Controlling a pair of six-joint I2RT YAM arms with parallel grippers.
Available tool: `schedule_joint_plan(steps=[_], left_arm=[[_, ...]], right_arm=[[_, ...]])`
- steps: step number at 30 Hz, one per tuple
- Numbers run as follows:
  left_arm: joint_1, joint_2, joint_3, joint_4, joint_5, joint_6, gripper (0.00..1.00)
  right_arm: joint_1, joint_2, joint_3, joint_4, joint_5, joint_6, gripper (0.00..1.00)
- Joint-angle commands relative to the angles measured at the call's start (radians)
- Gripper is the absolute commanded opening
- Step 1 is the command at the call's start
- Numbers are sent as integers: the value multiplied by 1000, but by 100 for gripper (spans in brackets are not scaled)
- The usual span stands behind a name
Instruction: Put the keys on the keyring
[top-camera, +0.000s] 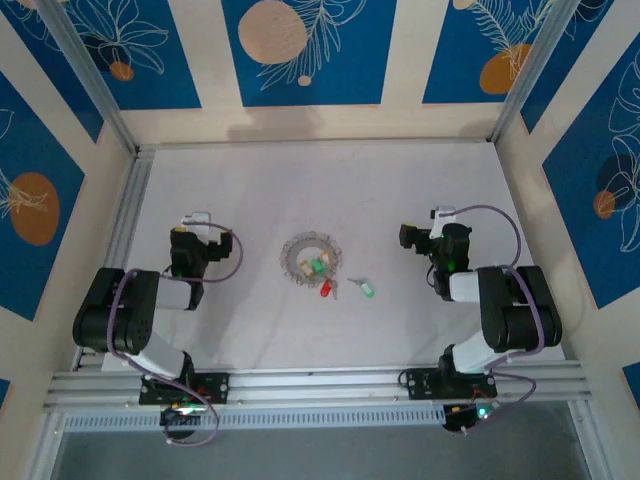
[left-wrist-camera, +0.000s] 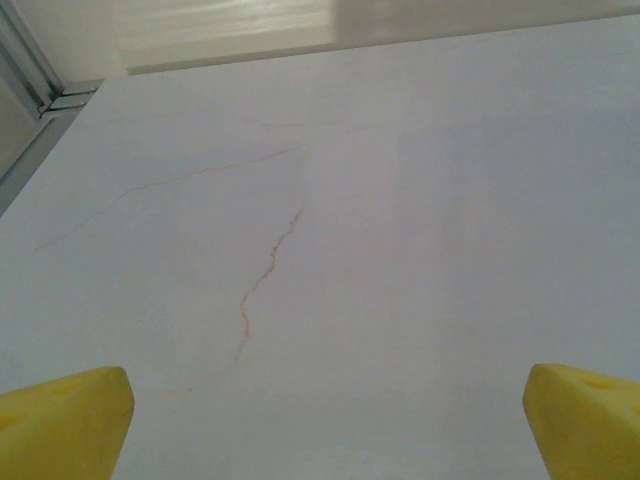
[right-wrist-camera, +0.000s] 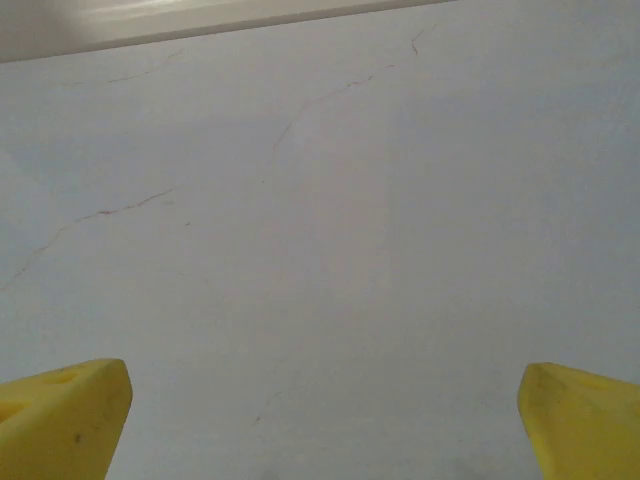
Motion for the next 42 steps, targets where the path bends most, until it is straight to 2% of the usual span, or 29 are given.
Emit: schedule_joint_plan(steps=[1,33,36,38,40,42], left_arm=[[8,6,17,8,21,6,100],[7,6,17,8,22,4,100],[6,-10,8,15,52,18,100],[-10,-101,9,-68,39,35,100],[-37,-213,78,-312,-45,5,100],[-62,-283,149,-494,-42,-48,100]], right_arm=[[4,4,21,32,15,-6,99],[4,2,21,32,16,-7,99],[27,-8,22,29,85,-9,99],[47,-55,51,-48,100,-25,99],[83,-141,160,-334,171,-27,99],[118,-219,196,-452,162,-43,99]])
